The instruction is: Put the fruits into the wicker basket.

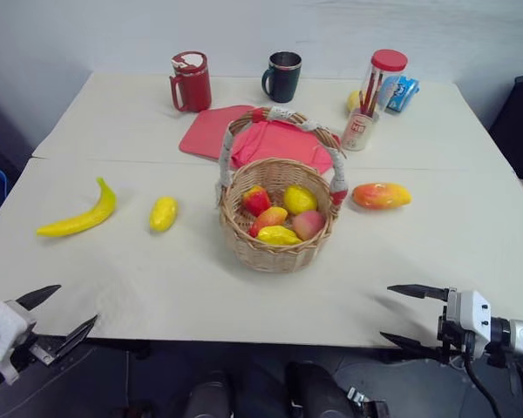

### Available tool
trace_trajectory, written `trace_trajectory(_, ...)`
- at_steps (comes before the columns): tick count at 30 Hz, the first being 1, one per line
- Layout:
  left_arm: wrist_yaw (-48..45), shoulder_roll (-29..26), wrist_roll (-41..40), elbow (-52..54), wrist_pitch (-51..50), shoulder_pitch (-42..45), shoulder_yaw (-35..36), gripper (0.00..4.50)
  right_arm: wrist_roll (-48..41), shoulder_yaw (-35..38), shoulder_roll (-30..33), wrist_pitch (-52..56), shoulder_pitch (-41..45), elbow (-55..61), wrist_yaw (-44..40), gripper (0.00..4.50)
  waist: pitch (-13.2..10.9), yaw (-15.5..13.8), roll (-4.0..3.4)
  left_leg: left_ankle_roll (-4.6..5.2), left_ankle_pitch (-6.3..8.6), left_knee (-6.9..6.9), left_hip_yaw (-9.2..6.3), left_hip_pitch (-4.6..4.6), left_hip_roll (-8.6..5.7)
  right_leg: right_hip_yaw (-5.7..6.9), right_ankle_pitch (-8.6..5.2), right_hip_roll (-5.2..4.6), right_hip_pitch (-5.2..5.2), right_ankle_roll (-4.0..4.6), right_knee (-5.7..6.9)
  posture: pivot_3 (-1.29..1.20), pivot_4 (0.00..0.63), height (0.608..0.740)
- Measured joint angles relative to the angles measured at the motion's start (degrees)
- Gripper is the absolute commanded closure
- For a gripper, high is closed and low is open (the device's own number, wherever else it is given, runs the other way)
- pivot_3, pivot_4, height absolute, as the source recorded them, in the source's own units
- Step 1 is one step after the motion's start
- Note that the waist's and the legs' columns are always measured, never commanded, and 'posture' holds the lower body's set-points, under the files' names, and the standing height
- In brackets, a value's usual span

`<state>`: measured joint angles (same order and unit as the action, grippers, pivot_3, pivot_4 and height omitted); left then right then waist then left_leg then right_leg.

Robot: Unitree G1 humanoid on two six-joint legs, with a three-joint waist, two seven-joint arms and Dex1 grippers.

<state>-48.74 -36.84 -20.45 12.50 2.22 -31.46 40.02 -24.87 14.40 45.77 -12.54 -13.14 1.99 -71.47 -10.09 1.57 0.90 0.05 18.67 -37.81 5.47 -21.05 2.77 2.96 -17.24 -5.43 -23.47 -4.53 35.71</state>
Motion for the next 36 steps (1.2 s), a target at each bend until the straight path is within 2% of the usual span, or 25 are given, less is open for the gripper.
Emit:
trace_trajectory(4,-0.30,0.02,0.25,0.07,0.39,0.15,-1.90,0.00,-2.49,-0.23,-1.40,6.14,0.70,1.37,2.49,0.05,0.00,-0.03,0.00,-0.02,0.01,0.00,-0.01,0.00,0.01,0.01,0.00,0.00,-0.01,0.00,0.01,0.00,0.150,0.740)
trace_trajectory(8,-0.13,-0.01,0.20,-0.02,-0.55,0.98,-2.49,0.00,-2.96,-0.44,-2.38,6.86,1.70,2.15,3.08,0.05,0.00,-0.05,0.00,-0.02,0.01,-0.01,-0.01,0.00,0.00,0.00,0.00,-0.01,0.00,0.00,0.01,0.00,0.150,0.740)
trace_trajectory(12,3.14,0.00,-0.03,-1.67,-5.04,1.29,-1.43,0.00,-6.54,-0.48,-8.27,7.42,6.19,6.35,6.89,0.05,-0.01,0.12,-0.03,-0.05,0.01,-0.02,-0.01,-0.02,0.04,0.00,0.00,0.03,-0.06,0.00,0.12,0.00,0.150,0.740)
trace_trajectory(17,9.01,3.15,-8.66,-6.97,-16.53,-0.66,9.88,0.00,-12.92,-1.04,-11.01,14.17,7.85,20.31,13.95,0.05,0.01,0.08,0.02,-0.08,0.04,-0.04,-0.03,-0.02,0.06,0.02,-0.01,0.01,-0.09,0.00,0.13,0.00,0.150,0.740)
trace_trajectory(21,13.86,4.18,-13.04,-11.08,-24.95,-1.02,15.73,0.00,-13.59,-1.78,-12.96,15.25,11.45,25.30,18.48,0.05,0.08,-0.12,0.13,-0.05,0.05,-0.13,-0.10,-0.03,0.01,0.04,-0.01,-0.08,-0.06,0.01,0.14,0.00,0.150,0.740)
trace_trajectory(25,16.26,3.82,-18.39,-10.31,-31.29,1.36,17.72,0.00,-13.35,-3.02,-13.57,14.98,14.15,28.43,19.63,0.05,0.24,-0.71,0.39,-0.05,0.05,-0.13,-0.20,-0.05,0.01,0.08,-0.03,-0.17,-0.04,0.05,0.13,0.00,0.150,0.740)
trace_trajectory(28,16.76,-0.73,-21.38,-7.45,-37.39,4.17,16.90,0.00,-12.91,-3.74,-13.56,14.90,14.79,28.54,19.29,0.05,0.43,-1.21,0.70,-0.10,0.04,-0.12,-0.24,-0.04,0.04,0.09,-0.07,-0.17,-0.05,0.13,0.16,0.00,0.150,0.740)
trace_trajectory(29,17.10,-3.99,-22.25,-6.33,-40.69,5.96,15.71,0.00,-12.90,-4.23,-13.57,14.92,14.95,28.71,19.27,0.05,0.45,-1.36,0.74,-0.12,0.04,-0.12,-0.25,-0.04,0.03,0.09,-0.08,-0.18,-0.05,0.16,0.18,0.00,0.150,0.740)
trace_trajectory(31,17.38,-11.89,-22.58,-5.93,-45.61,11.16,12.47,0.00,-12.85,-5.57,-13.69,15.17,16.10,28.90,19.38,0.05,0.48,-1.51,0.77,-0.19,0.00,-0.12,-0.31,-0.05,0.02,0.13,-0.09,-0.20,-0.06,0.18,0.22,0.00,0.150,0.740)
trace_trajectory(34,13.69,-27.88,-20.39,-11.57,-49.57,23.06,2.75,0.00,-12.15,-6.20,-14.12,14.76,17.12,28.68,19.53,0.05,0.51,-1.30,0.82,-0.21,-0.01,-0.09,-0.27,-0.06,0.01,0.17,-0.11,-0.18,-0.07,0.24,0.20,0.00,0.150,0.740)
trace_trajectory(36,10.27,-32.67,-17.71,-16.66,-49.03,29.94,-4.44,0.00,-11.61,-6.68,-14.30,14.53,16.94,27.97,19.32,0.05,0.56,-0.56,0.52,-0.28,0.04,-0.03,0.05,-0.03,-0.06,0.11,-0.11,-0.22,-0.12,0.23,0.15,0.00,0.150,0.740)
